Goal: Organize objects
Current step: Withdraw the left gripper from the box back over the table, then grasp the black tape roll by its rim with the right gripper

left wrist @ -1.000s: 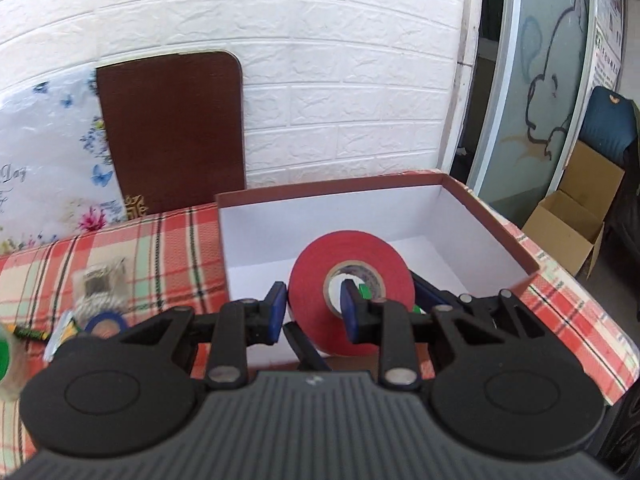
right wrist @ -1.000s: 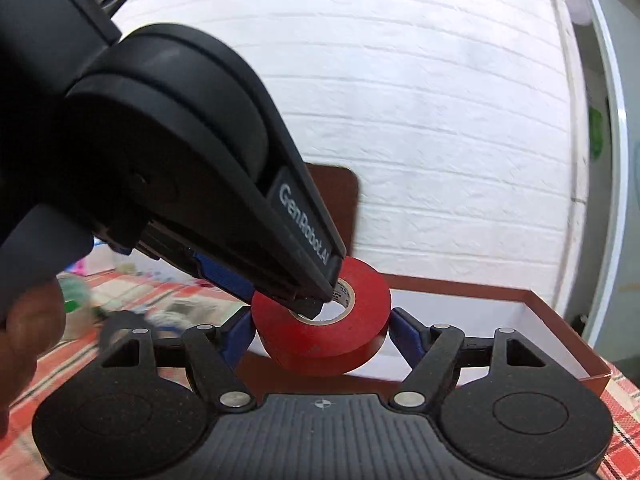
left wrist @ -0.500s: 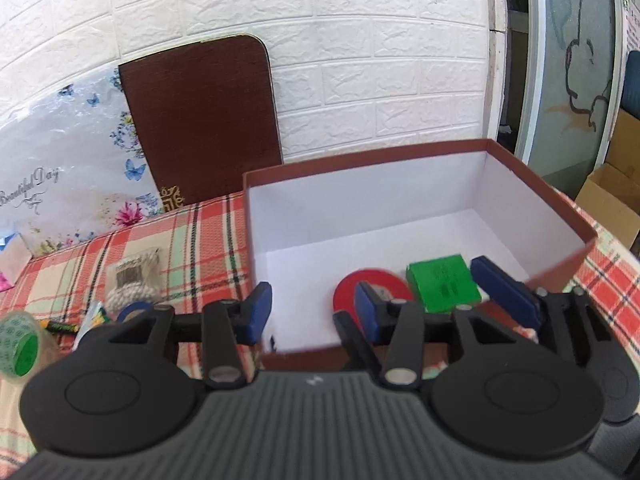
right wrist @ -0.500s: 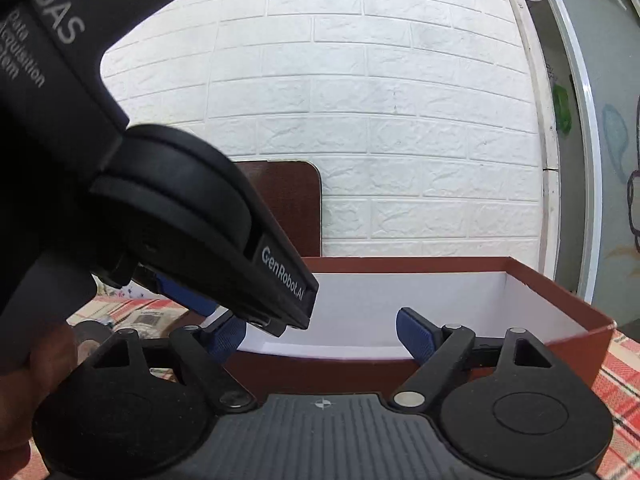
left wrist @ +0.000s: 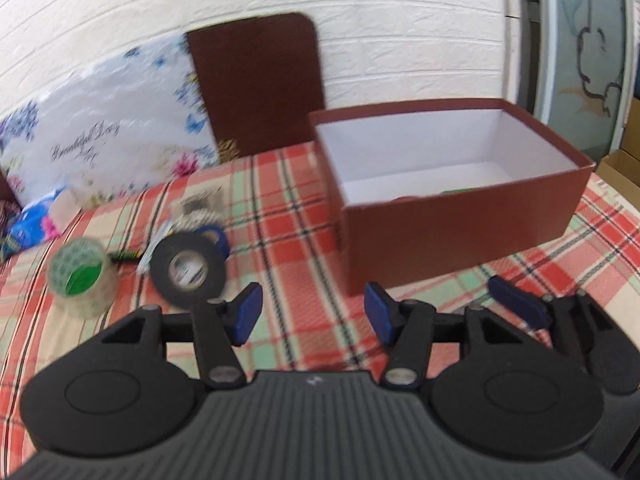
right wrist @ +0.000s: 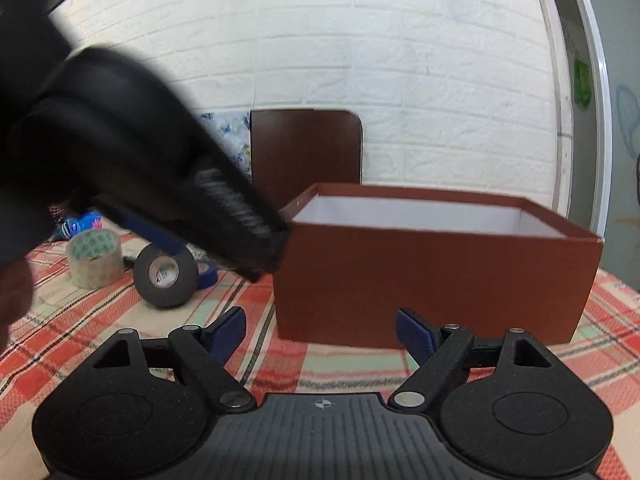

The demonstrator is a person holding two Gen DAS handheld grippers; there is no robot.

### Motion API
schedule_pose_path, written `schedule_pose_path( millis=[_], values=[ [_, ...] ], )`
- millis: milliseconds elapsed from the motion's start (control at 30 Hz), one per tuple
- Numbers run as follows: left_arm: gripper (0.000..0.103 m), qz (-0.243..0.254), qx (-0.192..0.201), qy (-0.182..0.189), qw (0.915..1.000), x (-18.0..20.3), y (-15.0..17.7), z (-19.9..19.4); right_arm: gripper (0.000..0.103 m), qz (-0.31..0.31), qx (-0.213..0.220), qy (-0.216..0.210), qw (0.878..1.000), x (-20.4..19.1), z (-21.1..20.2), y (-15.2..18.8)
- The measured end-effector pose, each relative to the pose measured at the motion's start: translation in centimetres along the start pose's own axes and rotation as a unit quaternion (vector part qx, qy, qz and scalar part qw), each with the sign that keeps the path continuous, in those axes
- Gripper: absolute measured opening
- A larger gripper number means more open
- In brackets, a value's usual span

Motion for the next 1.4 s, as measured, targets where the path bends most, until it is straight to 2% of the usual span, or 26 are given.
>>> schedule_pose_path(
  millis=[33,100,200,567,667,733,767,800,867,1000,1100,1167,1233,1333,1400],
  values=[
    [0.06,-0.009,-0.003,-0.006,0.9999,-0.8,0.5,-0.1,0.081,0.0,-0.008,-0.001,1.0,0.0,0.3,0.0],
    [0.06,-0.027,-0.011,-0.015,0.9995,-2.3,1.6,-0.3,0.081,-0.001,-0.025,-0.001,1.0,-1.1,-3.3,0.9],
    [0.06,-0.049,-0.02,-0.026,0.9982,-4.3,3.0,-0.5,0.081,-0.008,-0.044,-0.003,0.999,-1.8,-5.4,2.4],
    [0.063,-0.095,-0.034,-0.063,0.9929,-10.3,6.7,-0.4,0.079,-0.1,-0.044,-0.004,0.994,-5.1,-7.7,4.0],
    [0.064,-0.111,-0.038,-0.075,0.9902,-12.1,7.6,-0.1,0.079,-0.115,-0.047,-0.004,0.992,-5.5,-7.2,4.3],
    [0.065,-0.118,-0.041,-0.086,0.9884,-13.3,8.2,0.2,0.079,-0.127,-0.05,-0.004,0.991,-5.8,-6.9,4.3],
    [0.069,-0.12,-0.044,-0.092,0.9876,-13.9,8.6,0.5,0.079,-0.133,-0.052,-0.003,0.99,-6.0,-6.8,4.4],
    [0.079,-0.122,-0.039,-0.093,0.9874,-14.5,9.0,0.6,0.079,-0.139,-0.054,-0.002,0.989,-6.2,-6.5,4.6],
    [0.087,-0.119,-0.025,-0.098,0.9877,-15.1,9.4,0.6,0.079,-0.152,-0.06,-0.001,0.987,-6.6,-6.2,4.8],
    [0.095,-0.104,-0.003,-0.095,0.99,-15.7,9.8,0.9,0.078,-0.16,-0.066,0.001,0.985,-6.9,-6.0,5.0],
    [0.095,-0.103,0.006,-0.094,0.9902,-17.1,9.5,1.1,0.079,-0.167,-0.068,0.001,0.984,-7.2,-6.2,5.0],
    [0.095,-0.104,0.012,-0.125,0.9867,-19.0,9.3,1.0,0.079,-0.17,-0.071,-0.008,0.983,-7.6,-6.1,5.0],
    [0.095,-0.125,0.02,-0.15,0.9805,-21.8,9.5,0.7,0.079,-0.175,-0.075,-0.026,0.981,-8.3,-6.0,4.8],
    [0.094,-0.2,0.051,-0.14,0.9685,-25.4,10.1,-0.3,0.079,-0.193,-0.07,-0.058,0.977,-10.3,-5.5,4.5],
    [0.094,-0.205,0.065,-0.139,0.9666,-25.5,10.2,-0.6,0.079,-0.202,-0.064,-0.079,0.974,-12.3,-4.6,4.0]
  ],
)
Point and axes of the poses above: each gripper's, at about its wrist camera, not at the fingertips, and z roughly the way its jaws point, x to its right, y to its underside, the point moved 5 cm from there along z, roughly the way its jaws point, and after that the axes turned 15 degrees about y, right-handed, at the moved point
